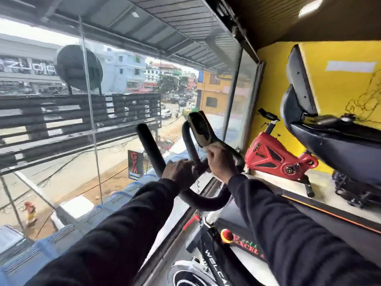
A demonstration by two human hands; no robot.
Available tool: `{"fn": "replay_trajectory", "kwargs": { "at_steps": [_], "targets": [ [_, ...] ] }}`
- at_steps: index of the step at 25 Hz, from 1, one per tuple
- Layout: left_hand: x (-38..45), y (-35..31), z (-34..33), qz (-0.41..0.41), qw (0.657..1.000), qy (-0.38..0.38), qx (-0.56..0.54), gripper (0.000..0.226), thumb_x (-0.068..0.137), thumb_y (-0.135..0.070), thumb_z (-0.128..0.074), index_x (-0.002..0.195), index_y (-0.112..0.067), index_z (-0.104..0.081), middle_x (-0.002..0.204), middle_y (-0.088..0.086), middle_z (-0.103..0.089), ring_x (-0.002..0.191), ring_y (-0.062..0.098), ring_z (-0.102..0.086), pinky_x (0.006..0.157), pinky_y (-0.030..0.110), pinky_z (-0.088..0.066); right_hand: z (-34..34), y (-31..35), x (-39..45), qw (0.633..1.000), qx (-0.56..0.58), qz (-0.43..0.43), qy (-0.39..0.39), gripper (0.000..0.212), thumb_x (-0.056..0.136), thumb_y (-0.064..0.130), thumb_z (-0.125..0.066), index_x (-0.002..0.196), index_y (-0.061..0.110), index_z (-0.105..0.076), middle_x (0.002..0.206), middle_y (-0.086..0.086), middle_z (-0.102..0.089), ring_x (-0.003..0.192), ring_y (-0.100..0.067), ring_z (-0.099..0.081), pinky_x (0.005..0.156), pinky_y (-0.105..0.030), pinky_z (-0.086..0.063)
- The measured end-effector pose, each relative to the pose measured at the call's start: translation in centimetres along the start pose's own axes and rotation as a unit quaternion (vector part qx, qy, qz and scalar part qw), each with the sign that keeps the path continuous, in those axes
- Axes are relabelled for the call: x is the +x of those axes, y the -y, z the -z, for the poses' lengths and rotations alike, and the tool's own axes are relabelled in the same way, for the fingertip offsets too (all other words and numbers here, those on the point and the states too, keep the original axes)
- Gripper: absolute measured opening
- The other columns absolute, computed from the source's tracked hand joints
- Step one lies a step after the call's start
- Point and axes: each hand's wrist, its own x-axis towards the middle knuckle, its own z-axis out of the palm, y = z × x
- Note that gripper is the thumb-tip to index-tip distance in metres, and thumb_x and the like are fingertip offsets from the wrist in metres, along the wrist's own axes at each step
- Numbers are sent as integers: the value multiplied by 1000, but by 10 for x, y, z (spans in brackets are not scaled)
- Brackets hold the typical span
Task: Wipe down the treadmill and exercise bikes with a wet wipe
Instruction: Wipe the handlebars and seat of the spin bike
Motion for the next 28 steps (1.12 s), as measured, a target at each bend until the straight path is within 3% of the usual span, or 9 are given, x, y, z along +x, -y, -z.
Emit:
{"fn": "replay_trajectory", "kwargs": {
  "at_steps": [2,5,10,12,16,21,24,26,28],
  "targets": [
    [8,-17,3,49,999,7,-13,41,96,-47,-43,126,-24,-60,120,6,-67,111,31,-61,96,40,-41,5,-25,0,999,21,-32,5,19,85,8,-59,96,8,-74,107,-15,-61,100,-33,-62,89,-41,-49],
    [15,-36,3,114,993,8,-20,47,95,-47,-42,126,-14,-53,121,18,-64,114,37,-59,96,43,-40,5,-45,2,999,47,11,13,15,86,12,-62,94,11,-74,103,-12,-65,99,-28,-60,87,-35,-45],
    [21,-42,-12,180,980,32,84,52,96,-52,-35,107,-11,-67,115,16,-67,107,36,-62,95,42,-40,-16,-29,36,993,107,58,3,18,87,13,-60,99,19,-73,98,-11,-65,95,-30,-62,85,-40,-50],
    [22,-41,-12,180,980,34,80,53,97,-50,-34,103,-10,-68,113,17,-67,105,36,-62,92,40,-41,-27,-27,39,991,95,90,34,21,88,14,-58,104,16,-72,104,-12,-61,97,-30,-60,85,-40,-49],
    [25,-43,-8,198,978,45,40,52,97,-51,-40,108,-8,-67,115,17,-65,108,35,-61,87,37,-44,-33,-55,19,956,84,260,104,36,82,33,-52,104,14,-73,96,-5,-62,94,-22,-59,85,-34,-47],
    [26,-39,-10,187,981,39,24,53,99,-51,-37,103,-7,-67,108,13,-67,101,31,-62,82,35,-43,-35,-26,69,964,-12,258,68,28,82,2,-51,99,8,-73,99,-11,-61,90,-31,-58,83,-40,-51],
    [22,-33,-13,149,987,24,59,60,98,-61,-36,102,-11,-68,108,12,-68,103,31,-62,88,37,-39,-28,-30,59,902,-48,413,113,23,77,11,-48,85,9,-70,87,-8,-59,82,-23,-52,78,-34,-44],
    [21,-28,-18,139,989,14,44,63,95,-68,-34,96,-15,-67,105,12,-69,102,32,-62,92,39,-37,-23,-29,62,864,-104,466,161,19,77,11,-52,83,10,-70,87,-8,-58,83,-23,-55,76,-33,-46],
    [20,-28,-19,141,989,10,44,56,96,-64,-34,85,-17,-63,98,12,-69,97,32,-63,85,39,-34,-24,-15,81,892,-131,411,133,20,74,1,-55,84,11,-69,94,-9,-59,89,-26,-55,80,-35,-47]
  ]
}}
